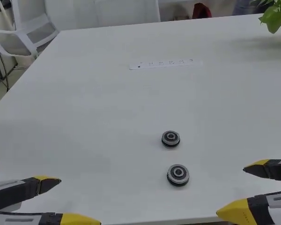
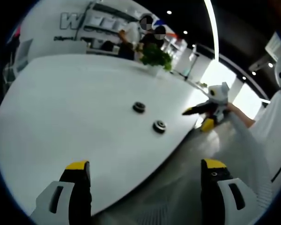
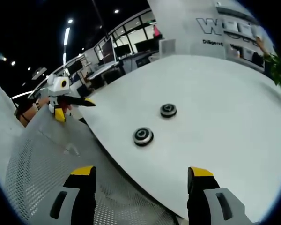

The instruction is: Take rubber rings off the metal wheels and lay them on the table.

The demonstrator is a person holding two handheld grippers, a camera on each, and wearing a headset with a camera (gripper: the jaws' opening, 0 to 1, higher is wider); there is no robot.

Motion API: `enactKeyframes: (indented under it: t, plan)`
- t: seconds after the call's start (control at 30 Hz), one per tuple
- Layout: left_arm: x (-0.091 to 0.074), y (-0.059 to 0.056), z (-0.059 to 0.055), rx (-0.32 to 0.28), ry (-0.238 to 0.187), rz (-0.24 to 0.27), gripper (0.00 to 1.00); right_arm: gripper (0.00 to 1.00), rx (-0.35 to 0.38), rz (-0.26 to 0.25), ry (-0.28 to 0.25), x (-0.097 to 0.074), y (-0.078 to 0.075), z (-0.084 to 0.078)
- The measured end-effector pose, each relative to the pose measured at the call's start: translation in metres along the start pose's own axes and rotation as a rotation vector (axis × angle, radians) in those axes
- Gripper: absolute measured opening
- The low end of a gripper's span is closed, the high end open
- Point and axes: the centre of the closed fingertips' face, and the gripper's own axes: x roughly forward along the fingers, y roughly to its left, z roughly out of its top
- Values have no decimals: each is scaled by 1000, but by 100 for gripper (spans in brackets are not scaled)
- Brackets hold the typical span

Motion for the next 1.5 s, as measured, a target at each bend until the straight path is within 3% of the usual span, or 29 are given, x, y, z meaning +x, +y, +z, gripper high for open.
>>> enactKeyframes:
  t: [0.27, 0.4, 0.57, 0.63, 0.73, 0.83, 0.93, 1.23, 1.37, 1.5]
  plan:
    - [-1, 2, 2, 7, -12, 11, 100, 80, -1, -2, 2, 0, 0, 0]
    - [0, 0, 3, 41, -5, 9, 100, 80, 0, -2, 5, 0, -1, -1]
    - [1, -5, 12, 19, -50, -8, 100, 80, -22, -4, 27, -1, 0, -4]
    - [0, -6, 18, 53, -71, 2, 99, 81, 6, 6, -2, -2, 1, 1]
    - [-5, -9, 33, 140, -115, 26, 100, 84, 8, 15, 7, -3, 2, 0]
    - [-9, -13, 35, 136, -98, 25, 100, 82, -9, 31, 11, -3, 7, 2]
    - [-14, -27, 47, 150, -126, -50, 100, 85, 3, 39, 36, -5, 6, 0]
    - [-19, -24, 78, 225, -169, -45, 98, 82, -36, 16, 27, -6, 1, 7]
    - [-15, -31, 88, 237, -195, -83, 94, 81, -50, 17, -24, -5, -1, 23]
    - [-11, -34, 92, 283, -168, -86, 92, 79, -101, 20, -87, -6, -2, 40]
